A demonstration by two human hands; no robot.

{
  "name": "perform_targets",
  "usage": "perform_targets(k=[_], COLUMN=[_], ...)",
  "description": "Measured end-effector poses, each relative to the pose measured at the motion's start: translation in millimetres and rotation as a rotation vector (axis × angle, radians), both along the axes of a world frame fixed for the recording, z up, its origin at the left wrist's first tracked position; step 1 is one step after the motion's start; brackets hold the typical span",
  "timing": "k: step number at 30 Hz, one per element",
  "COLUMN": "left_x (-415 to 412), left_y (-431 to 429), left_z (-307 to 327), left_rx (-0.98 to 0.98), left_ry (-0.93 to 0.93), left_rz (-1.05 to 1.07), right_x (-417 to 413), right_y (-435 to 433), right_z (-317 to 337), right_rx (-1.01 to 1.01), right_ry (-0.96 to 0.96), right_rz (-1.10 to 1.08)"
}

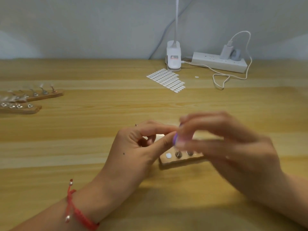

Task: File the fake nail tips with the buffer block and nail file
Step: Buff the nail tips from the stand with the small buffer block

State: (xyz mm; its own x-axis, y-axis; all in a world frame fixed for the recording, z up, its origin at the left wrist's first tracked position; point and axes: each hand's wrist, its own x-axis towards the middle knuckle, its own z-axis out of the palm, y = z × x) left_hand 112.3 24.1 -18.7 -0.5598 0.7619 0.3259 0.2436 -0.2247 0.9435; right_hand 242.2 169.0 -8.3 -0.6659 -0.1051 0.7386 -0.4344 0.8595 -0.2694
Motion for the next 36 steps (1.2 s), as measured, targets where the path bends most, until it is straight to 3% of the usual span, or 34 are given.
perform_targets(k=[8,20,25,29,32,36], left_x=[1,2,5,5,3,-2], left_y=[-1,-1,-3,-4,-2,-2], left_z=[-2,2,6,5,4,-1], left_rx=[0.018,0.030,-0.026,-0.071,-0.077,-0.083], left_ry=[0.105,0.086,0.128,0.072,0.092,-0.023], left_rz=[0.074,0.098,0.099,0.158,0.137,0.125], right_x=[0,-1,-4,1,3,4], right_y=[3,-5,29,20,4,5], right_z=[1,-4,7,5,-1,0], right_rx=[-0.052,0.027,-0.114,-0.174,-0.102,0.141], right_ry=[-0.030,-0.031,0.016,0.043,0.043,0.063], right_rz=[-0.071,-0.032,-0.301,-0.251,-0.141,-0.107])
